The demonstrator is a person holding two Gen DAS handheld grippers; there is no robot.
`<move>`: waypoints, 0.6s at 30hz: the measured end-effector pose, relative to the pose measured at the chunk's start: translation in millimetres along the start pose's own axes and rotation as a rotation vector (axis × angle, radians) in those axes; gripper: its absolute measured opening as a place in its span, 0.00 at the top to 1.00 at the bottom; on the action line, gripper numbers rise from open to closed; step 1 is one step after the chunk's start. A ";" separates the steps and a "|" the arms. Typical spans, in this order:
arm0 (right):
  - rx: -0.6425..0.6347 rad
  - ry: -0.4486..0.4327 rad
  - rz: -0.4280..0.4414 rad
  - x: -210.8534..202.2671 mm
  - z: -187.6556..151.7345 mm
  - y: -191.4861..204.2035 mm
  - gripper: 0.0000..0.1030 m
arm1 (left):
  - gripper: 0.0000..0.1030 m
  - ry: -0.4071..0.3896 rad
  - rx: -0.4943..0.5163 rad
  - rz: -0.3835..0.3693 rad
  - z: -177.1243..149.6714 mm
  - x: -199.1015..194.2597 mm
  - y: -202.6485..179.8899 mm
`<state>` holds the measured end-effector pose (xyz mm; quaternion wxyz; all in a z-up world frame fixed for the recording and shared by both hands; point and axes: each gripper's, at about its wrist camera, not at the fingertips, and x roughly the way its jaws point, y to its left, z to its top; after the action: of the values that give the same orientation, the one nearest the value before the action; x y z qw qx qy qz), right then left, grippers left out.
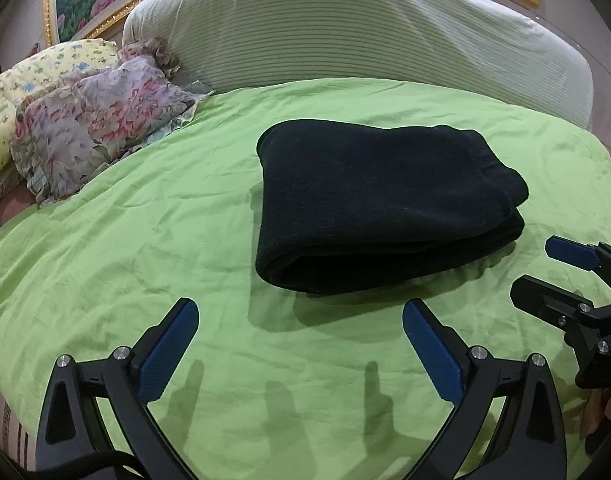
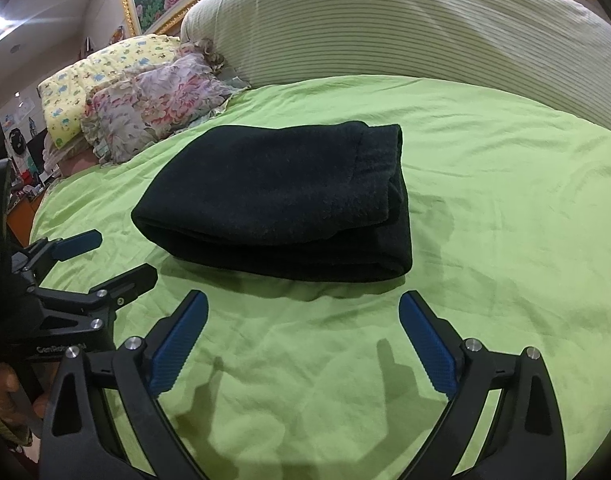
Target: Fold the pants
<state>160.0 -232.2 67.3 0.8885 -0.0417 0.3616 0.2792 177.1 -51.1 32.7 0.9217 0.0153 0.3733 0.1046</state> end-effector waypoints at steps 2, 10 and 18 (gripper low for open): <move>0.000 -0.002 -0.004 0.4 -0.1 0.0 0.06 | 0.01 0.008 -0.001 0.006 0.6 2.9 1.2; 0.018 -0.014 -0.010 4.5 3.6 -4.9 0.06 | 0.01 0.029 -0.044 0.003 2.5 16.0 15.1; 0.026 -0.020 -0.012 7.6 4.6 -5.3 0.06 | 0.01 0.021 -0.048 -0.014 3.3 16.2 15.9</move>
<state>170.1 -231.8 64.9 0.8942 -0.0298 0.3562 0.2695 187.8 -32.1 25.6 0.9185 -0.0106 0.3805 0.1074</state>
